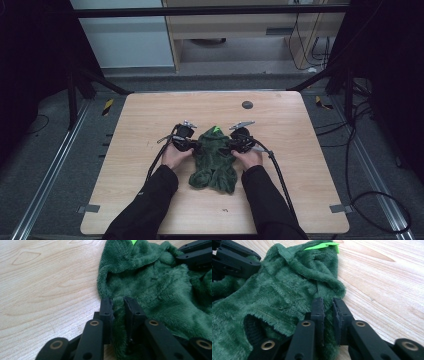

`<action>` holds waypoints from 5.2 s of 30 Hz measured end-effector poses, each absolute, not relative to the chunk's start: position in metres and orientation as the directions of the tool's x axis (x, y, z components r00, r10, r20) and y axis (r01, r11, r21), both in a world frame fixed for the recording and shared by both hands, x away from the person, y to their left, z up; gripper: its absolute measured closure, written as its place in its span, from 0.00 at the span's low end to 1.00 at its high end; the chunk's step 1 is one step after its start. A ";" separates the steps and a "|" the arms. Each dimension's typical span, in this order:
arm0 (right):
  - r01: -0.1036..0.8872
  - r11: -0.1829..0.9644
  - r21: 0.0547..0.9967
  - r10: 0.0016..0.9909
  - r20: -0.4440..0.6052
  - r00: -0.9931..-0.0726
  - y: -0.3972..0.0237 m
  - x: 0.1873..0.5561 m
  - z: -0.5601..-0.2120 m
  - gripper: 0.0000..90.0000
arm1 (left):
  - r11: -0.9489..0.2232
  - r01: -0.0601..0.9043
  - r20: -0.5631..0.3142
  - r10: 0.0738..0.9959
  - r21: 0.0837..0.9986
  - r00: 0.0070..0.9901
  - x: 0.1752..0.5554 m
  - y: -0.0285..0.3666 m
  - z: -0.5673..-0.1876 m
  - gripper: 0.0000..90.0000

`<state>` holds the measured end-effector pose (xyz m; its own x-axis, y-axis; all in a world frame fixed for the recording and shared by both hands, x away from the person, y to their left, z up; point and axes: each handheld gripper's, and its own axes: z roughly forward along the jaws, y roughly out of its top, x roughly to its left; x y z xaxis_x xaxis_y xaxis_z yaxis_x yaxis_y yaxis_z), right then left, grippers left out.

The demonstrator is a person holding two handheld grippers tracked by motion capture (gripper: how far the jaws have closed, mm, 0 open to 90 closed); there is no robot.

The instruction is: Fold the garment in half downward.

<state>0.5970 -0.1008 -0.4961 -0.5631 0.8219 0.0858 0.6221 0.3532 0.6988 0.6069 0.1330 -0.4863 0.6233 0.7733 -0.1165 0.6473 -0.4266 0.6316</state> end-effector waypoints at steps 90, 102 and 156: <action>0.366 0.353 0.861 0.700 0.016 -0.714 -0.113 0.530 -0.426 0.95 | -0.520 0.340 0.108 0.653 0.784 0.750 0.533 0.142 -0.410 0.92; 0.356 0.349 0.867 0.678 0.028 -0.734 -0.117 0.508 -0.436 0.95 | -0.540 0.340 0.112 0.639 0.770 0.761 0.510 0.146 -0.422 0.92; 0.474 0.397 0.786 0.652 0.122 -0.748 -0.128 0.450 -0.474 0.84 | -0.576 0.398 0.052 0.610 0.714 0.790 0.450 0.169 -0.461 0.81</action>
<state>0.4503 -0.1276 -0.4742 -0.7484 0.6519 0.1225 0.4741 0.3966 0.7861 0.4504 0.1691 -0.4610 0.7904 0.6103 0.0524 0.3976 -0.5762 0.7141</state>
